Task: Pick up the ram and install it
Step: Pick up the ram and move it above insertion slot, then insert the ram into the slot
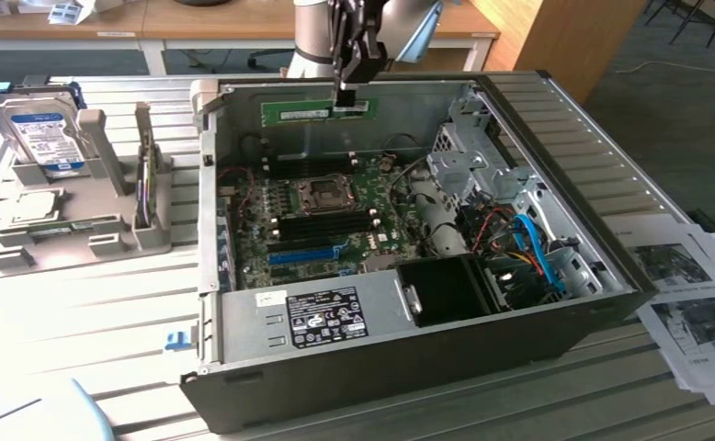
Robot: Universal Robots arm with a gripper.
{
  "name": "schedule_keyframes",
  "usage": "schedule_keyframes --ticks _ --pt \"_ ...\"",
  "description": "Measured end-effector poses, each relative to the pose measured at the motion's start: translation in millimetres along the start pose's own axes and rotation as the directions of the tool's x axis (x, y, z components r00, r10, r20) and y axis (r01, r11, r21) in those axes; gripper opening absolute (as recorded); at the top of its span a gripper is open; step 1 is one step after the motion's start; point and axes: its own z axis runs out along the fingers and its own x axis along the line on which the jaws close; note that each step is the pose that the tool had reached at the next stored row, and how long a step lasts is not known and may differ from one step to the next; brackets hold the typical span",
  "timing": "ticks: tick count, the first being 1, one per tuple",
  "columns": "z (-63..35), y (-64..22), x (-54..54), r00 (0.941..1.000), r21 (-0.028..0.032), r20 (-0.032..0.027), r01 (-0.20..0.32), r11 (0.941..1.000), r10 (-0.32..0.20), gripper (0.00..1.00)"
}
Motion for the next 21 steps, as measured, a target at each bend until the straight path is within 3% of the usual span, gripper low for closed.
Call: schedule_keyframes --ticks 13,21 --pt "19.3 -1.1 0.2 1.0000 0.0000 0.0001 0.000 1.0000 0.000 0.11" --pt "21.0 -1.2 0.2 1.0000 0.0001 0.0003 0.000 1.0000 0.000 0.11"
